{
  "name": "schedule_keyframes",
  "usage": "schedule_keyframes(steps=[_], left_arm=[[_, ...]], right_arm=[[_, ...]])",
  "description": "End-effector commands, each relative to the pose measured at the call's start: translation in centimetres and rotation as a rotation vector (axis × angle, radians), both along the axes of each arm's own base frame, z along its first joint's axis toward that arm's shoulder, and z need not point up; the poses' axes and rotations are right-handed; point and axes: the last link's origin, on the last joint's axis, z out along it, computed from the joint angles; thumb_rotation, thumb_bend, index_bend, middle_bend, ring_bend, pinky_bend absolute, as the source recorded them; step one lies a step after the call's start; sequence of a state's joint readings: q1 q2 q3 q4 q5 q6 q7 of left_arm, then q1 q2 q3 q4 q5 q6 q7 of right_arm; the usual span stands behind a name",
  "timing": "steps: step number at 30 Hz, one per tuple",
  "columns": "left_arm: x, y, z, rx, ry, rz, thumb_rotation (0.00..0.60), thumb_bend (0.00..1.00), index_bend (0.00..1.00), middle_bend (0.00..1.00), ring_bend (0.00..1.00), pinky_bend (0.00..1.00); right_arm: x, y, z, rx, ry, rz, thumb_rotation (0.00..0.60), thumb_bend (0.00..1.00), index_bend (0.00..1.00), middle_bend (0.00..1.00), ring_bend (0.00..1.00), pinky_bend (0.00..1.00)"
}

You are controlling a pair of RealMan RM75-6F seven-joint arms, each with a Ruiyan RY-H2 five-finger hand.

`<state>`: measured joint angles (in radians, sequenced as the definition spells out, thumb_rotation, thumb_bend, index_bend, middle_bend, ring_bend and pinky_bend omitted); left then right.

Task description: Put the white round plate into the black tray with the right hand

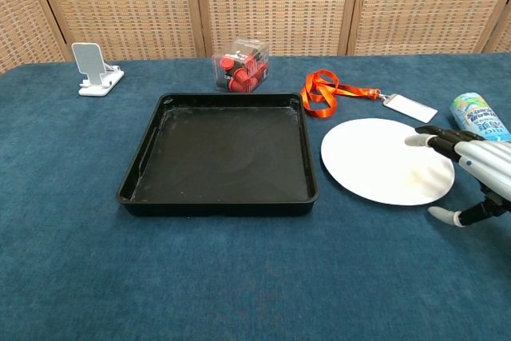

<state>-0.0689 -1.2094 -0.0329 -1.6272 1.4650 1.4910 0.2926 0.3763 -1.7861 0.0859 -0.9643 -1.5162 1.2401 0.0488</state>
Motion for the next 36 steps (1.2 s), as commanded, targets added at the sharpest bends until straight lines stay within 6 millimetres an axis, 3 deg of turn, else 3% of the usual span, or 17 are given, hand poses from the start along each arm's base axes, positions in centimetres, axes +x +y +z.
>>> schedule_keyframes(steps=[1,14,36], left_arm=[[-0.1,0.1,0.1,0.002,0.000,0.007,0.600,0.00,0.00,0.00,0.00,0.00],[-0.5,0.3,-0.1,-0.008,0.006,0.028,0.600,0.00,0.00,0.00,0.00,0.00],[-0.7,0.5,-0.3,-0.017,0.003,0.039,0.600,0.00,0.00,0.00,0.00,0.00]], right_arm=[[0.1,-0.2,-0.2,0.002,-0.002,-0.001,0.600,0.49,0.14,0.00,0.00,0.00],[0.4,-1.0,-1.3,0.007,-0.012,-0.009,0.600,0.49,0.19,0.00,0.00,0.02],[0.4,-2.3,-2.3,-0.051,-0.046,-0.020,0.600,0.52,0.51,0.05,0.00,0.07]])
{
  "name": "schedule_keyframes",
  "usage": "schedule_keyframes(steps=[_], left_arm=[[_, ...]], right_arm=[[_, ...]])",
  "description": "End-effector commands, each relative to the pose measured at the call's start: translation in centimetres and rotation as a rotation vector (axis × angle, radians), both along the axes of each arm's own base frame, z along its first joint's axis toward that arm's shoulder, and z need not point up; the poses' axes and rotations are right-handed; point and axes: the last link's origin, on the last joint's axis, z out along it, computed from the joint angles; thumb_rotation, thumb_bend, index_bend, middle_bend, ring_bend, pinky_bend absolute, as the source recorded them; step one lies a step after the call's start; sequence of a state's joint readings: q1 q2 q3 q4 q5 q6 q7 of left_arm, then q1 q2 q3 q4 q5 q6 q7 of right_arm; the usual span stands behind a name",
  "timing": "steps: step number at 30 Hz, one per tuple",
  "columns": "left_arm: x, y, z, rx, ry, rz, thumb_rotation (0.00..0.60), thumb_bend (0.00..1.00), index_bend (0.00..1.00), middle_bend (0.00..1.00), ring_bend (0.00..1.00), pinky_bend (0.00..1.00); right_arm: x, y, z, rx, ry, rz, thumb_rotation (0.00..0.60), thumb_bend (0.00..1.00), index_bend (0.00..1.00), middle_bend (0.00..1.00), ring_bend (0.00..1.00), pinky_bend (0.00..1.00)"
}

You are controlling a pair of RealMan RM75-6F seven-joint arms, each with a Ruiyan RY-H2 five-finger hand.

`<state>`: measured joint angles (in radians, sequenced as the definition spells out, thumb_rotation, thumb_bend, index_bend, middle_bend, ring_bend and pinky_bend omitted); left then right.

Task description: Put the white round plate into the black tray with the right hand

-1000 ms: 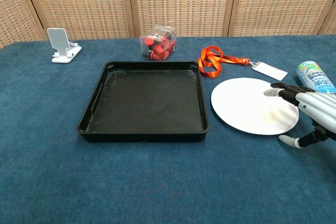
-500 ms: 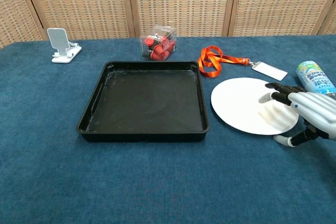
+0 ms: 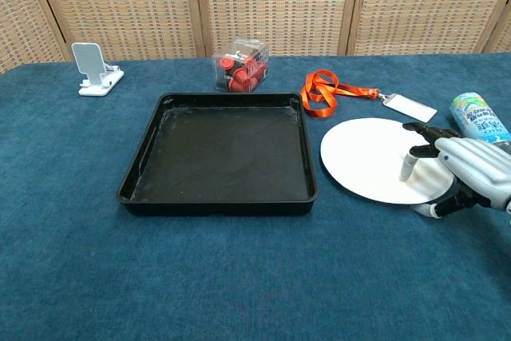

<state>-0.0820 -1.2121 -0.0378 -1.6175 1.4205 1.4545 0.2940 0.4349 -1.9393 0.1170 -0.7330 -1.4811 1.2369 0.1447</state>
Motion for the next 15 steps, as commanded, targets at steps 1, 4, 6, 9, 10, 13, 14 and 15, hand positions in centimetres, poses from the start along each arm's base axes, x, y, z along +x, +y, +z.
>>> schedule_keyframes(steps=[1,4,6,9,10,13,14,15], left_arm=[[-0.01,0.00,-0.02,-0.001,0.000,0.000,0.600,0.00,0.00,0.00,0.00,0.00],[0.00,-0.01,-0.07,-0.003,0.000,-0.001,0.600,0.00,0.00,0.00,0.00,0.00],[0.03,-0.01,-0.10,-0.004,0.000,-0.002,0.600,0.00,0.00,0.00,0.00,0.00],[0.02,-0.03,-0.13,-0.007,-0.001,0.000,0.600,0.00,0.00,0.00,0.00,0.00],[0.01,-0.04,-0.14,-0.007,-0.002,0.000,0.600,0.00,0.00,0.00,0.00,0.00],[0.02,-0.03,-0.16,-0.009,-0.002,0.000,0.600,0.00,0.00,0.00,0.00,0.00],[0.03,-0.03,-0.17,-0.009,-0.002,0.000,0.600,0.00,0.00,0.00,0.00,0.00],[0.03,-0.03,-0.17,-0.009,-0.003,0.000,0.600,0.00,0.00,0.00,0.00,0.00]], right_arm=[[0.13,-0.04,0.06,-0.009,-0.010,0.005,0.600,0.52,0.52,0.05,0.00,0.07],[0.15,0.00,0.11,-0.013,-0.013,0.009,0.600,0.53,0.54,0.07,0.00,0.07],[0.09,0.02,0.15,-0.015,-0.012,0.009,0.600,0.53,0.55,0.08,0.00,0.07],[-0.02,0.04,0.19,-0.018,-0.009,0.007,0.600,0.53,0.57,0.09,0.00,0.07],[-0.04,0.03,0.21,-0.019,-0.009,0.006,0.600,0.53,0.58,0.10,0.00,0.07],[-0.03,-0.04,0.28,-0.022,-0.013,0.002,0.600,0.53,0.59,0.10,0.00,0.07],[-0.01,-0.05,0.28,-0.022,-0.014,0.002,0.600,0.53,0.59,0.10,0.00,0.07],[0.00,-0.05,0.27,-0.021,-0.014,0.001,0.600,0.54,0.59,0.10,0.00,0.07]])
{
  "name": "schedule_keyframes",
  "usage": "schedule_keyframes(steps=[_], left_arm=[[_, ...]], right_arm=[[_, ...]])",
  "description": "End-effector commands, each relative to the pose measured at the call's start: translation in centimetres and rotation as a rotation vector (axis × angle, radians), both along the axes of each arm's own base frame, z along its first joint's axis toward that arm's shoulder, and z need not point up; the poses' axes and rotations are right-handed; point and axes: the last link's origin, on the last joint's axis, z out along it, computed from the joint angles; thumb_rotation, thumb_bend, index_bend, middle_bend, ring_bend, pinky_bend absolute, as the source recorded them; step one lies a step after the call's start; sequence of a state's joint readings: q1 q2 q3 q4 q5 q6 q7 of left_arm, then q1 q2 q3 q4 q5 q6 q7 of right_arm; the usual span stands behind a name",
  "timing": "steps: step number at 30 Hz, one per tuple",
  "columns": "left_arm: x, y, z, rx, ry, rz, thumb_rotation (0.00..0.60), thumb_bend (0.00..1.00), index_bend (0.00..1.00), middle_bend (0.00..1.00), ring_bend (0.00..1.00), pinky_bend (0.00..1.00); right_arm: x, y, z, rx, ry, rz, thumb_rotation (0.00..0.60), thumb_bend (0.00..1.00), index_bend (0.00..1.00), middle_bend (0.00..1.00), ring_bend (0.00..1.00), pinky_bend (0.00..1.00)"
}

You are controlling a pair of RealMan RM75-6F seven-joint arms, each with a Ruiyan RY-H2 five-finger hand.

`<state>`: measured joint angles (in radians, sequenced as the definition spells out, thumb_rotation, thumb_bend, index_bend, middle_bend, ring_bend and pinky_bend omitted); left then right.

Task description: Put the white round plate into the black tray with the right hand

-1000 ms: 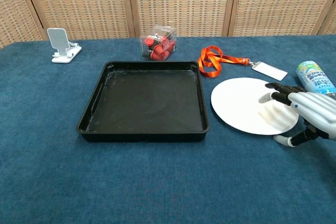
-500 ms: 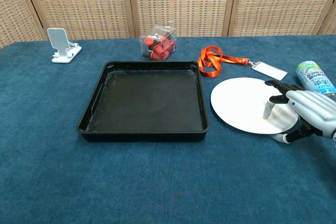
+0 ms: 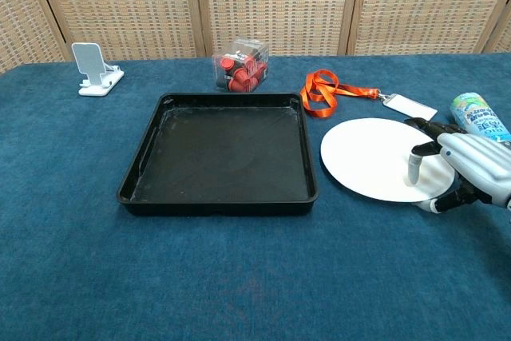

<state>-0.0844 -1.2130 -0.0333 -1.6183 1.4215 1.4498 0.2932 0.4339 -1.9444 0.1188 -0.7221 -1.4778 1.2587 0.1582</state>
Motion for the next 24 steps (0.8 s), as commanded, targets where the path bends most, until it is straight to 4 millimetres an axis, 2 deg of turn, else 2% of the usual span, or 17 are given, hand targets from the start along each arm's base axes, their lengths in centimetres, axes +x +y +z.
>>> schedule_keyframes(steps=[1,13,24], left_arm=[[-0.01,0.01,0.01,0.001,-0.001,0.001,0.600,0.00,0.00,0.00,0.00,0.00],[0.02,0.03,0.02,0.001,-0.005,-0.002,0.600,0.00,0.00,0.00,0.00,0.00],[0.06,0.07,0.02,0.000,-0.010,-0.005,0.600,0.00,0.00,0.00,0.00,0.00]], right_arm=[[0.01,0.03,-0.09,0.006,0.002,-0.003,0.600,0.54,0.59,0.10,0.00,0.07],[0.14,0.18,0.09,-0.017,0.000,0.013,0.600,0.54,0.69,0.18,0.00,0.09],[0.70,0.20,0.84,-0.058,-0.023,0.048,0.600,0.54,0.70,0.19,0.00,0.09]])
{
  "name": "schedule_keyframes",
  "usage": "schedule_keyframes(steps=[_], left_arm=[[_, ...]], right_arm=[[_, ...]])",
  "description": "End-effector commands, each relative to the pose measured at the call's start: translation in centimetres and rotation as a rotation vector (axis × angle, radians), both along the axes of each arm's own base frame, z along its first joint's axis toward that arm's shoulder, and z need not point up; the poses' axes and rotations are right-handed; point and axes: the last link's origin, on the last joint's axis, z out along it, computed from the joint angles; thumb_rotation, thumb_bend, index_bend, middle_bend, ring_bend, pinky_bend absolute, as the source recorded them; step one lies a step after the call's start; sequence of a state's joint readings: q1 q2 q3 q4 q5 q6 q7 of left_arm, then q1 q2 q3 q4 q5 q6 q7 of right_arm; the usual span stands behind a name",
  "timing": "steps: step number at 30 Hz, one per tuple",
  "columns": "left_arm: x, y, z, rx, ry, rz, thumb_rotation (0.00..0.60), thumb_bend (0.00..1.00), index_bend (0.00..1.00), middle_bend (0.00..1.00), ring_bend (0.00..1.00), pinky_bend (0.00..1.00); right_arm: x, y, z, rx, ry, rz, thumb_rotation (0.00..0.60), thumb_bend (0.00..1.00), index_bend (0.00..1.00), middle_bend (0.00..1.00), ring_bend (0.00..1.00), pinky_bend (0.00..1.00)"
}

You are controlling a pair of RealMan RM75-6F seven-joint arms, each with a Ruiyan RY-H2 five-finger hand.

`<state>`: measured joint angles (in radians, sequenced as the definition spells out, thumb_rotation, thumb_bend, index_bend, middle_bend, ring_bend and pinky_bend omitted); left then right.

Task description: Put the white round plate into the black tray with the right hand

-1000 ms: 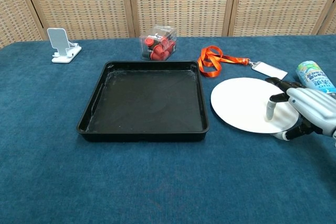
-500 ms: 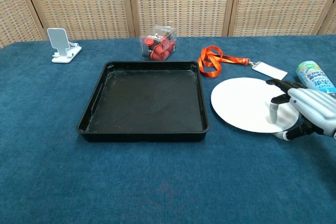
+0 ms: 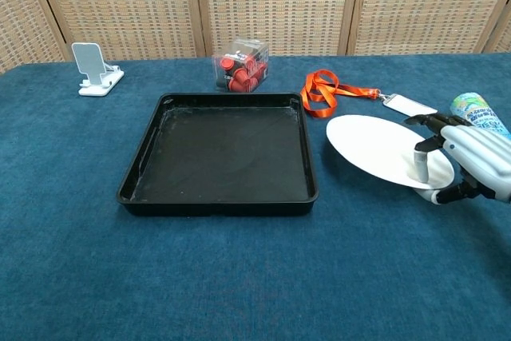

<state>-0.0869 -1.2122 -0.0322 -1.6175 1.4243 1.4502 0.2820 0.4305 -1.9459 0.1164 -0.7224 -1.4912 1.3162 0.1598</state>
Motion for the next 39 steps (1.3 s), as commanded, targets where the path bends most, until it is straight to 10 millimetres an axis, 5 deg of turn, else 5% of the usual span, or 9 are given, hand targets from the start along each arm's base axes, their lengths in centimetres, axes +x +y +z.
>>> schedule_keyframes(steps=[1,20,39], left_arm=[[0.0,0.0,0.0,0.000,-0.001,0.000,0.600,0.00,0.00,0.00,0.00,0.00],[0.1,0.0,-0.1,-0.002,0.002,-0.005,0.600,0.00,0.00,0.00,0.00,0.00],[-0.1,0.3,0.4,0.013,-0.020,0.005,0.600,0.00,0.00,0.00,0.00,0.00]], right_arm=[[0.3,0.0,0.4,-0.027,-0.019,0.020,0.600,0.54,0.70,0.19,0.00,0.09],[1.5,0.1,2.7,-0.144,-0.076,0.150,0.600,0.51,0.70,0.20,0.00,0.10],[9.6,-2.8,4.4,-0.186,-0.099,0.324,0.600,0.51,0.71,0.22,0.00,0.11]])
